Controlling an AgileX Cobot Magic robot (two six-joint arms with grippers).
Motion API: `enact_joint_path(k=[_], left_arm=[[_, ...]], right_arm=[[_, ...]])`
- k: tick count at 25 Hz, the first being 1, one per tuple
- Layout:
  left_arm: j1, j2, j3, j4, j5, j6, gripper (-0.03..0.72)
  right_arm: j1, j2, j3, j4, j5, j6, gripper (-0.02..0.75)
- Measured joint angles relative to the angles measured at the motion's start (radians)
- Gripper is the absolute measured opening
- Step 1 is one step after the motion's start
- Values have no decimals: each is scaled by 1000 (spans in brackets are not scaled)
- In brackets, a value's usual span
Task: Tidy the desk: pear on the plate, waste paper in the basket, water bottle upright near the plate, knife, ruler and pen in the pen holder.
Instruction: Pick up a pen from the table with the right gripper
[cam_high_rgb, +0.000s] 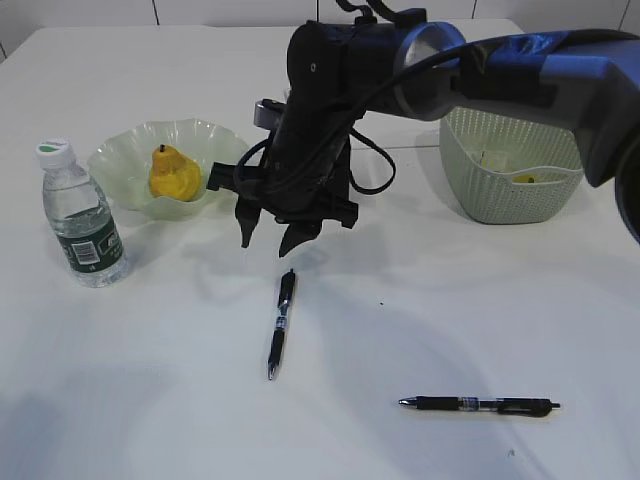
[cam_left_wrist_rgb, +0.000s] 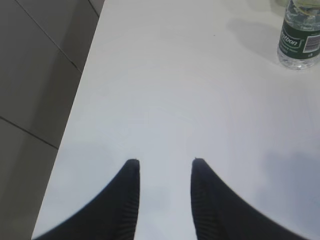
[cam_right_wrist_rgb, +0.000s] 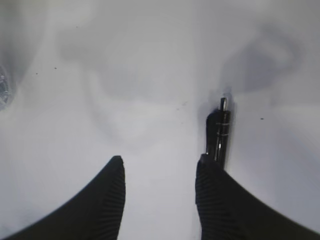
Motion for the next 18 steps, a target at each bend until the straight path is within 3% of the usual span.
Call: enact_joint_path(k=[18], left_arm=[[0, 0, 0, 0, 28, 0, 239]], right_arm=[[9, 6, 0, -123, 23, 22, 375]])
